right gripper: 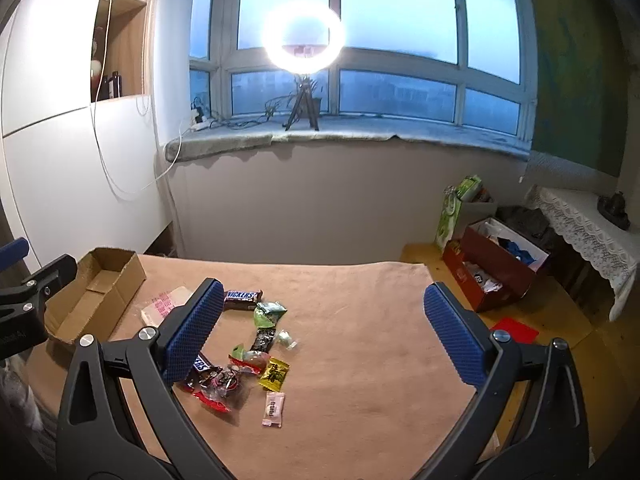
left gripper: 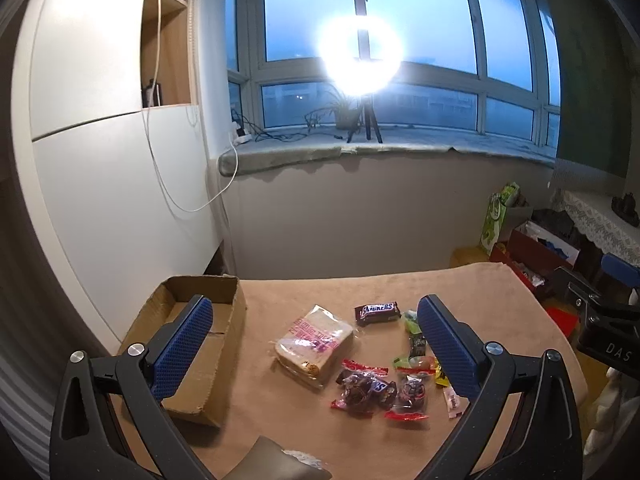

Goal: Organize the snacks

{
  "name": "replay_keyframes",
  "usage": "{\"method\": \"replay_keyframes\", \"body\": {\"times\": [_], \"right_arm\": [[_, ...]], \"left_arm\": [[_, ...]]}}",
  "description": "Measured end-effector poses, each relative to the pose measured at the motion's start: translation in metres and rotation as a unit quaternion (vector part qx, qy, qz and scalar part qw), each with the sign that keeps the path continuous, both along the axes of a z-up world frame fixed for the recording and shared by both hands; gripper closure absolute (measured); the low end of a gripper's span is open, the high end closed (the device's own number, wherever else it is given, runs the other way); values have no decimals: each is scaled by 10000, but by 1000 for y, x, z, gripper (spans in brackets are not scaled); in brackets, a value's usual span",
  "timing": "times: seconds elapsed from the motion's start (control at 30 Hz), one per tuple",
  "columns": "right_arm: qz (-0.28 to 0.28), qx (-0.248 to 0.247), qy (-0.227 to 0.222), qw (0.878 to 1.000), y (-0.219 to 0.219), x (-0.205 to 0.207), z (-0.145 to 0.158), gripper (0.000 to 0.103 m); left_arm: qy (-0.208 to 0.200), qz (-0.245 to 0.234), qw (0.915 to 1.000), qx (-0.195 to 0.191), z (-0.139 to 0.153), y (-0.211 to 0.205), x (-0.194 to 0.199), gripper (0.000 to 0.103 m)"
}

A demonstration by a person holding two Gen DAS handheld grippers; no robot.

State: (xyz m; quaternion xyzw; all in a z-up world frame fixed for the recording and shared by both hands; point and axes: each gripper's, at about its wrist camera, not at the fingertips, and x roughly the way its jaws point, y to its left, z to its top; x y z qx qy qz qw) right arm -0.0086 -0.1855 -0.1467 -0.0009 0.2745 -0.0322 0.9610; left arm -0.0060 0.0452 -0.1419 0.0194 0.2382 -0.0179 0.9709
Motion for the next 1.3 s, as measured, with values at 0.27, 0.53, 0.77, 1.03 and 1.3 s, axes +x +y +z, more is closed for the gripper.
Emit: {"method": "replay_keyframes", "body": {"times": [0.27, 0.53, 0.77, 1.03, 1.3], "right_arm": [[13, 161, -10, 9999, -2, -7, 0, 1], [7, 246, -50, 9997, -5, -9, -5, 1], [15, 198, -50, 9998, -5, -11, -7, 1], [92, 80, -41, 9999, 1, -17, -12, 1], [-13, 156, -58, 9999, -3, -15, -8, 1]], "left_arm": [[-195, 120, 9996, -143, 9, 4, -8, 1], [-186, 149, 9997, -4, 3, -8, -13, 1], [-152, 176, 9997, -23, -2, -7, -16, 1], [-108, 187, 9997, -86, -8, -5, -14, 1], [-230, 50, 9997, -104, -5, -12, -16, 1]]}}
